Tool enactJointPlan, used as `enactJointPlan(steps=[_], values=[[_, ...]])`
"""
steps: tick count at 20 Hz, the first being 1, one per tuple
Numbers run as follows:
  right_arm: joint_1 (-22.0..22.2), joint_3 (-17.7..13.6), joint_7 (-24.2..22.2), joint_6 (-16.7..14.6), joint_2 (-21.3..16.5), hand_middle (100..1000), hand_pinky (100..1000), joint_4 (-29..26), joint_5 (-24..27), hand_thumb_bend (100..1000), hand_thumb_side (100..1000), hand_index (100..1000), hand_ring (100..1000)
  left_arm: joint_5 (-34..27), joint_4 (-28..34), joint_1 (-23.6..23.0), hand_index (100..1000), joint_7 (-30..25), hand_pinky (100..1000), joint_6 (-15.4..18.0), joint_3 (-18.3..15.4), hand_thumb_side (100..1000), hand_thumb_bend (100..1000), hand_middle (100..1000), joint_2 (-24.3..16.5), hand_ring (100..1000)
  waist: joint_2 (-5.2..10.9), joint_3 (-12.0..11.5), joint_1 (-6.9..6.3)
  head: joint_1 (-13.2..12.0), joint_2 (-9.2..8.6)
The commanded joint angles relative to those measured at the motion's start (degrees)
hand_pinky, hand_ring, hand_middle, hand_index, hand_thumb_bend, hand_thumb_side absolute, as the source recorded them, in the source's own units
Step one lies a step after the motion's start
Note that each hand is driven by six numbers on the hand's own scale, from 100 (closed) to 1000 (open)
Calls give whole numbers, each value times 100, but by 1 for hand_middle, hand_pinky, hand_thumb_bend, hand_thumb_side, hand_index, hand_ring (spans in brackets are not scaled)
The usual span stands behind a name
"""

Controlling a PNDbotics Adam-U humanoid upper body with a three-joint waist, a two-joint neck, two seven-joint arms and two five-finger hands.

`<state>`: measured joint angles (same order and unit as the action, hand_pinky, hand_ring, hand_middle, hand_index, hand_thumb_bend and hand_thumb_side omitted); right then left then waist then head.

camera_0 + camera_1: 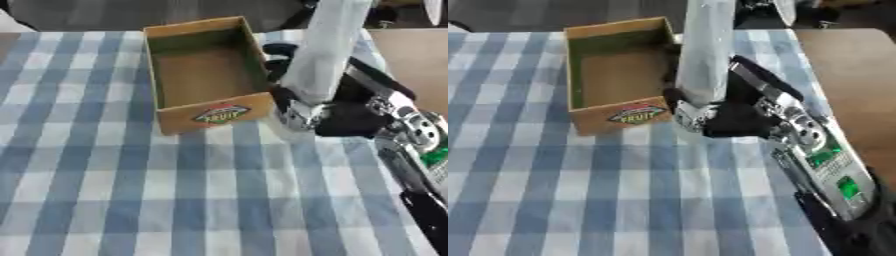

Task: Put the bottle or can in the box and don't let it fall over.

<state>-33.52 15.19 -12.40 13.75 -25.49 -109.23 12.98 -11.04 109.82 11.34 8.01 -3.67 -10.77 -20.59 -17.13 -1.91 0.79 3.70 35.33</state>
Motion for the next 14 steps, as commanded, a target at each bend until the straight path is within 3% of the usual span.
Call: enactJointPlan(steps=[1,14], values=[[-167,-67,36,-18,-148,980,793,20,18,100,190,412,966,-6,76,54,874,-6,1000,-7,-35,442,573,730,-149,563,108,-21,-2,8,-120],[-806,-132,209,-124,-174,981,794,605,60,100,166,406,968,0,85,86,874,-5,1000,-4,-36,441,574,730,-163,563,60,-145,37,91,-271]])
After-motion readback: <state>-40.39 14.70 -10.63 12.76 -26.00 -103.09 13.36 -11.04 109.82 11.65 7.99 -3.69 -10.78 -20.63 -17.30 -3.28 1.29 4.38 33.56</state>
